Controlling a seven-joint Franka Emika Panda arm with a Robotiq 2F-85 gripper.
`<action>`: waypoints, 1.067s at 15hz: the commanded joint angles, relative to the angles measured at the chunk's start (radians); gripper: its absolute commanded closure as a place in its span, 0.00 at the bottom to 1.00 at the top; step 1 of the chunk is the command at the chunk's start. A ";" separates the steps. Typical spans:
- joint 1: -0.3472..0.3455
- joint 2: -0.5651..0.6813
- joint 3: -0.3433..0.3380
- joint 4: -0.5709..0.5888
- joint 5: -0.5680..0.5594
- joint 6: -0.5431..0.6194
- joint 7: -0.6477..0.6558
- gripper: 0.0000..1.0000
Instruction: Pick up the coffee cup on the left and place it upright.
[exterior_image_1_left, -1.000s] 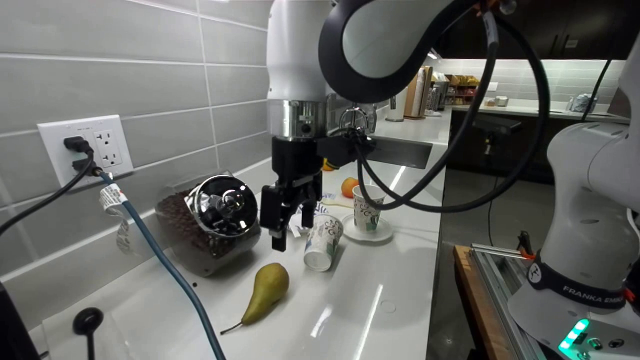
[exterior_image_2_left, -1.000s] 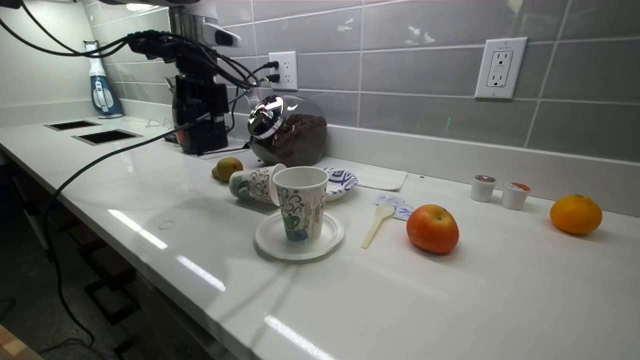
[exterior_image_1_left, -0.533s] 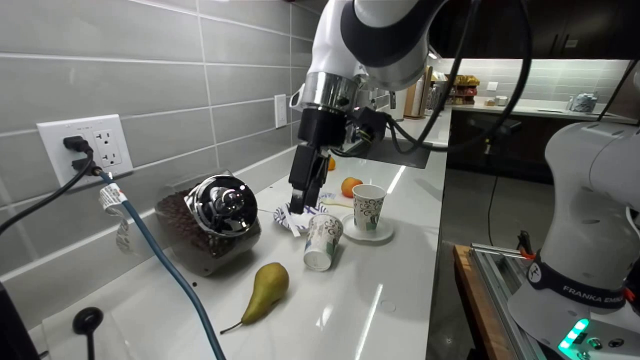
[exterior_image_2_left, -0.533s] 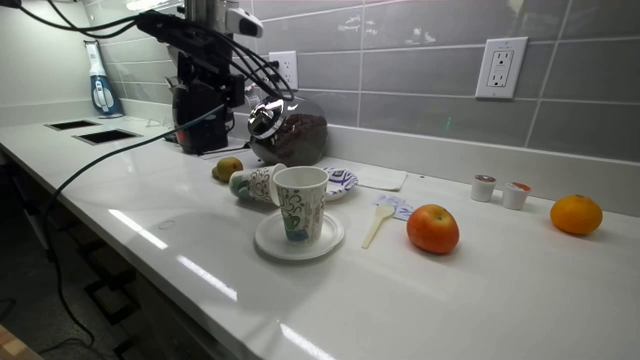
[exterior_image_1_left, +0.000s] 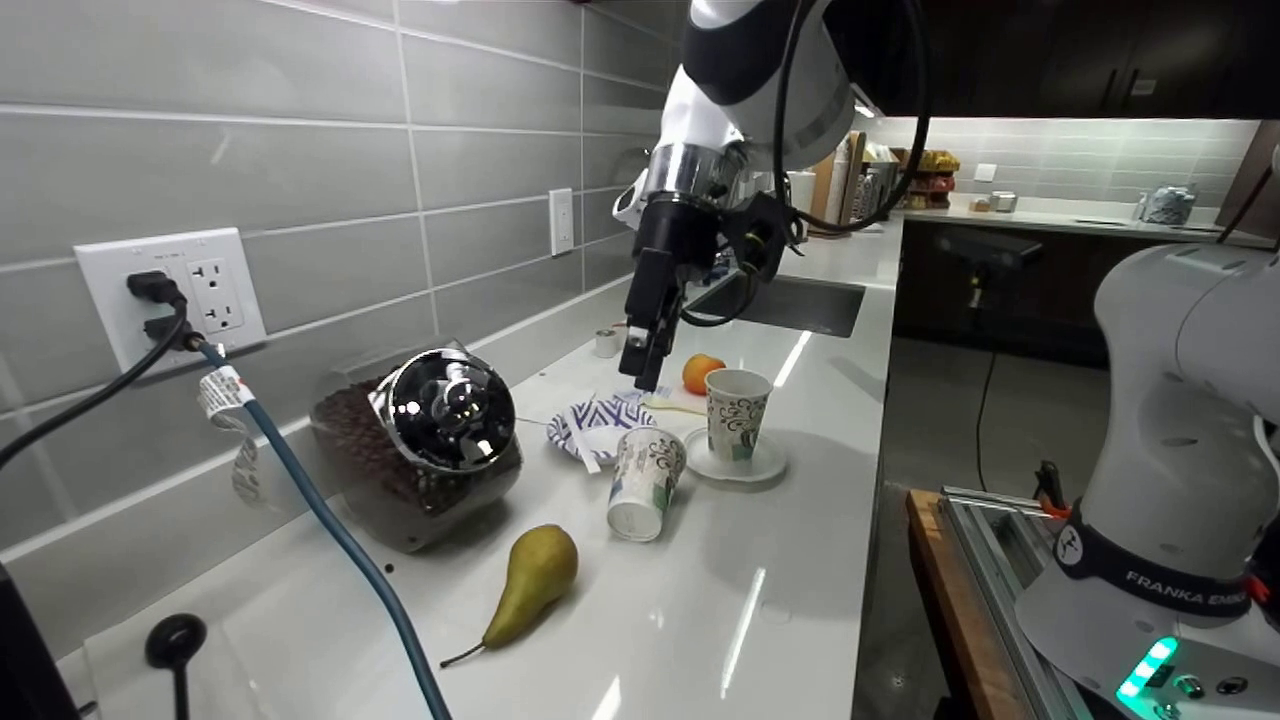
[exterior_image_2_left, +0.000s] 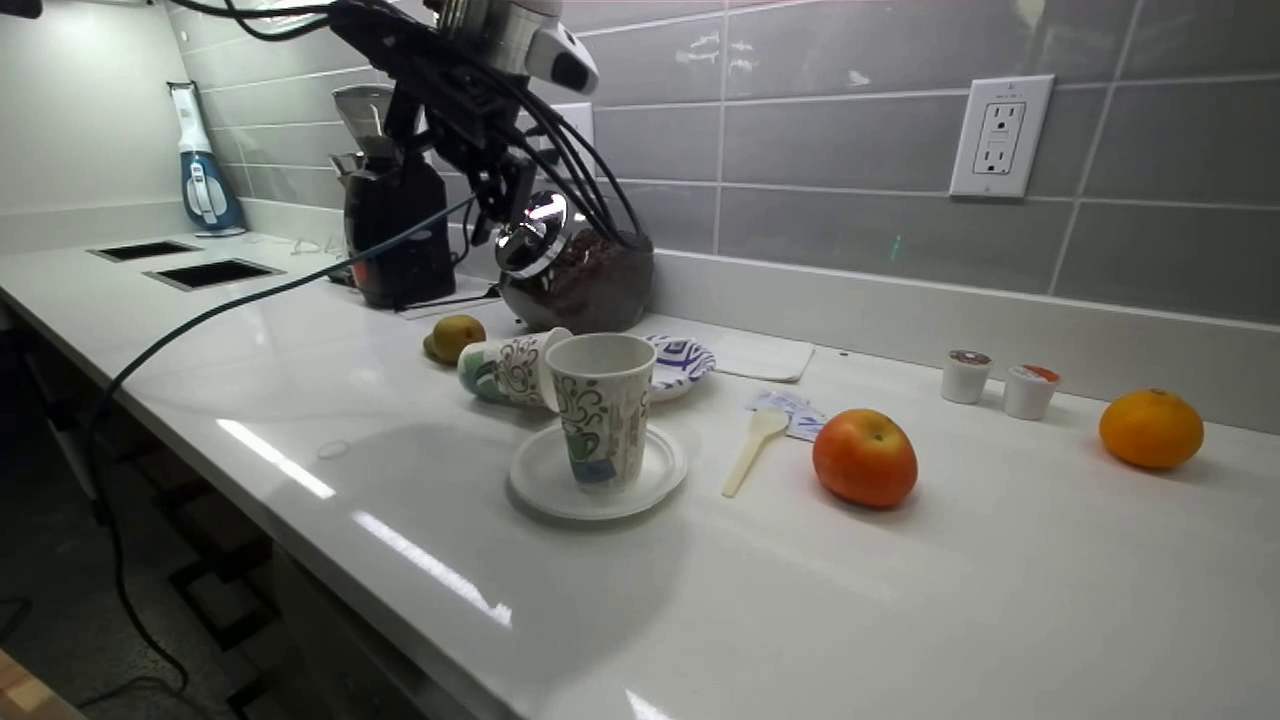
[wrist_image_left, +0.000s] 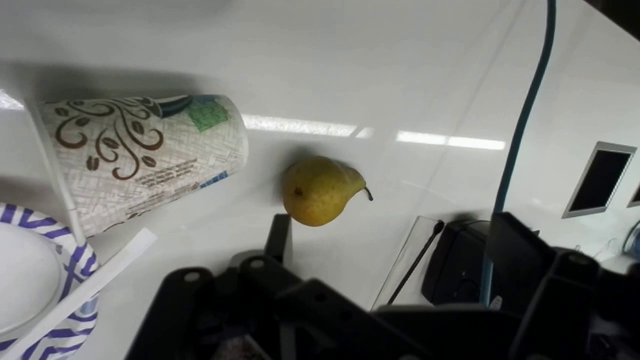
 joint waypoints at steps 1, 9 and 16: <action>-0.054 0.012 0.065 0.001 -0.006 0.005 0.015 0.00; -0.190 0.120 0.013 0.077 -0.174 -0.177 -0.206 0.00; -0.254 0.263 0.031 0.170 -0.147 -0.139 -0.438 0.00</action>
